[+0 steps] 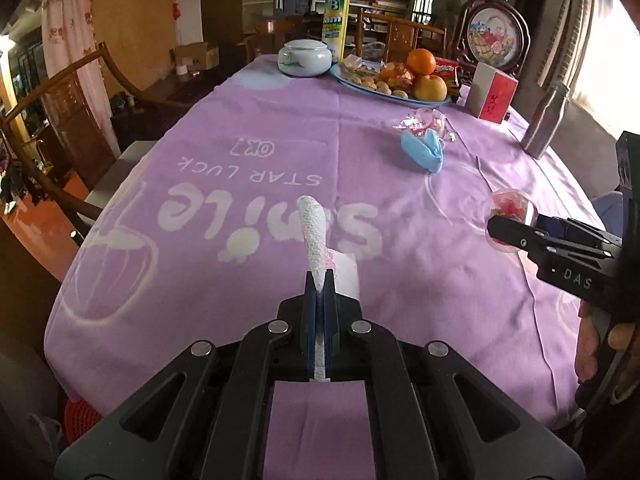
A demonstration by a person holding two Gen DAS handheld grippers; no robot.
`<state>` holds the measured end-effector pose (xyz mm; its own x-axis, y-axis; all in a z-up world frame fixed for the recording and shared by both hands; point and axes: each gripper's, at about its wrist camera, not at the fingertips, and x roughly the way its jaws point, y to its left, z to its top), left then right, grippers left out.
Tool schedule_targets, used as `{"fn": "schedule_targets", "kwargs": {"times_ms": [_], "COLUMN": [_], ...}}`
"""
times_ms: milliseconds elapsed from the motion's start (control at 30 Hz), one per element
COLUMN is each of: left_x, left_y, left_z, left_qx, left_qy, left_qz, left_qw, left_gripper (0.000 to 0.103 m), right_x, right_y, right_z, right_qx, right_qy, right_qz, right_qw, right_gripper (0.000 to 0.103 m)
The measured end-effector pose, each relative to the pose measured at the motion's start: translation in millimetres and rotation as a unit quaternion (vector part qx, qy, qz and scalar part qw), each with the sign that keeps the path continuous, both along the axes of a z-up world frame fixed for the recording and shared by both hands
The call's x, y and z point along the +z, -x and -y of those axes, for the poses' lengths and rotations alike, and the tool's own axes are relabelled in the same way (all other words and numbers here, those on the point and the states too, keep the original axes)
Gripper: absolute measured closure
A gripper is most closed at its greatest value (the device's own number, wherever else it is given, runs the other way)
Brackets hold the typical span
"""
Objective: Collect trash
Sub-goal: 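Carry the tissue and plastic cup over the red basket with both grippers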
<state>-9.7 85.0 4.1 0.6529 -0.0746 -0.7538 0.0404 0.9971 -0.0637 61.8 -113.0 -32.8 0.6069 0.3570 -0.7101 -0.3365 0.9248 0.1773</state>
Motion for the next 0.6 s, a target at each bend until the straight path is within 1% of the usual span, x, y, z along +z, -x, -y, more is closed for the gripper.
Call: {"fn": "schedule_targets", "kwargs": {"times_ms": [100,267,367,500,600], "left_x": [1,7,13,18,20], "left_y": [13,36,55,79,102], "left_z": [-6,-17,-29,-50,-72], "left_qx": [0.005,0.015,0.027,0.049,0.073], "left_qy": [0.008,0.007,0.007,0.017,0.023], "left_qz": [0.005,0.017,0.036,0.051,0.060], "left_qw": [0.9999,0.9997,0.9990,0.9974,0.9953], "left_gripper": [0.099,0.099,0.099,0.099,0.099], "right_x": [2,7,10,16,24], "right_y": [13,31,42,60,77], "right_z": [-9,-25,-38,-65,-98], "right_qx": [0.013,0.034,0.050,0.088,0.134], "right_qy": [0.004,0.001,0.000,-0.006,-0.012], "right_qz": [0.003,0.008,0.011,0.017,0.025], "right_qw": [1.000,0.999,0.999,0.996,0.991], "right_gripper": [0.050,0.050,0.050,0.050,0.050]}}
